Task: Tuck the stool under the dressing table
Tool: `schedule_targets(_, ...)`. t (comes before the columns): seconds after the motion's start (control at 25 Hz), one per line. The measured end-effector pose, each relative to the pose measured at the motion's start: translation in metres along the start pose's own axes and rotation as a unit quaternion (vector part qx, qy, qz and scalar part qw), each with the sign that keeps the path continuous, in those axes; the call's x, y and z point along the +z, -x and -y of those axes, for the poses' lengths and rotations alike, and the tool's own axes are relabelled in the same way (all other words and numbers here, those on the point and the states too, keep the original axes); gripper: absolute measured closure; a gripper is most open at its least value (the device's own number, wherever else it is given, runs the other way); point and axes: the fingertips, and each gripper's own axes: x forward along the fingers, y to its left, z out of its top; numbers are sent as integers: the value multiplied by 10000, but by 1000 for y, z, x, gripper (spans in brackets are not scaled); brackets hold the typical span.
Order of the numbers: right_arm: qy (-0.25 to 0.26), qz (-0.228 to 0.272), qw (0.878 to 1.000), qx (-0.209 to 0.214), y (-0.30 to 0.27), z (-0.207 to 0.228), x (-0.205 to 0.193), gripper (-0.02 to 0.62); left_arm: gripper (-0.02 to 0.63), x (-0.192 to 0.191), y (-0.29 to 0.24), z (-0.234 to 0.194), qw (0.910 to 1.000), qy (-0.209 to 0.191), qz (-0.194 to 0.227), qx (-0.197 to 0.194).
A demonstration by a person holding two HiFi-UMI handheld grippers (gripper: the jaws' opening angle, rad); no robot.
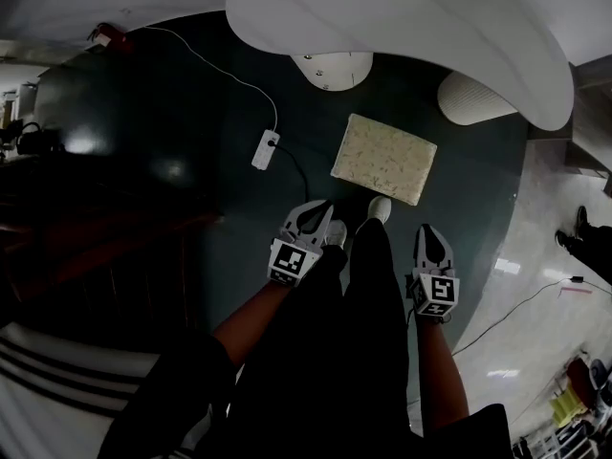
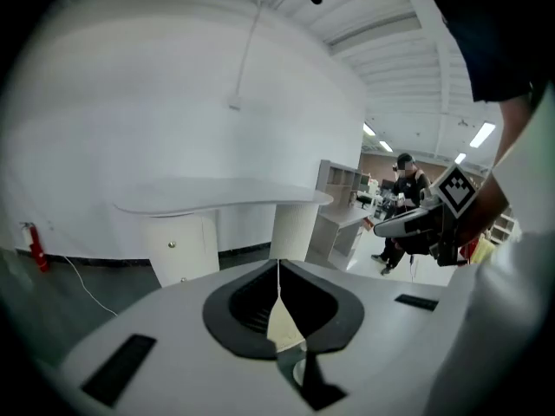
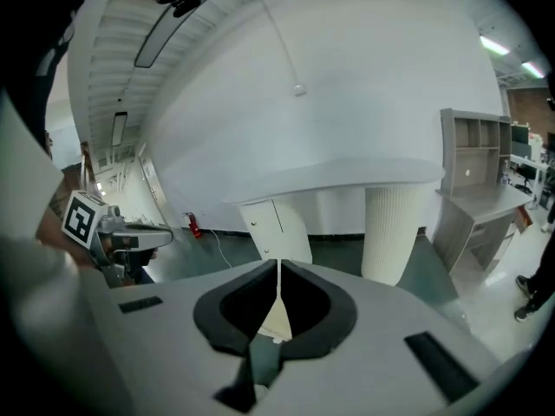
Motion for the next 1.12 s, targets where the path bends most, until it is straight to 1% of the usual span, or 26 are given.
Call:
schedule_targets(0.08, -14, -196, 9998, 19, -19, 22, -21, 555, 588, -14, -22, -2, 9998, 37, -168, 29)
schedule_targets(0.2, 6, -482, 9988, -60, -46, 52, -56, 555, 588, -40, -50, -13, 9993, 193, -308, 123)
schedule_targets(0.28, 76, -566, 9982, -205, -64, 69, -78, 555, 588, -70, -67, -20, 9985, 266, -456, 144)
schedule_targets(0.36, 94, -587, 9975, -370, -86, 87, -103, 555, 588, -105, -89, -26, 9976, 359, -582, 82)
schedule_targets(0.48, -17, -785, 9956, -506, -111, 105, -155, 555, 588, -157, -118, -28, 9958, 567, -717, -61)
schedule_targets(0.56, -106, -896, 9944, -558, -125, 114, -185, 555, 588, -183, -134, -36, 9948, 654, -781, -4)
schedule_targets(0.68, -255, -1008, 9921, -700, -144, 129, -229, 555, 588, -228, -157, -54, 9918, 1019, -757, 109)
schedule_targets(0.76, -290, -1145, 9904, -713, -152, 132, -260, 555, 588, -260, -165, -64, 9896, 1166, -831, 169)
schedule_targets(0.84, -201, -1262, 9900, -603, -159, 129, -282, 555, 588, -286, -169, -72, 9883, 1158, -971, 193)
schedule_targets(0.92, 13, -1276, 9907, -469, -169, 129, -293, 555, 588, -303, -175, -77, 9887, 1039, -1066, 154)
schedule_targets(1.04, 282, -1314, 9903, -341, -183, 131, -307, 555, 575, -322, -190, -78, 9892, 759, -1248, -119)
schedule_targets(1.08, 353, -1370, 9894, -330, -187, 131, -314, 554, 516, -329, -195, -77, 9884, 714, -1322, -218)
schedule_targets(1.12, 446, -1446, 9879, -340, -190, 133, -322, 554, 470, -337, -199, -77, 9876, 689, -1382, -284)
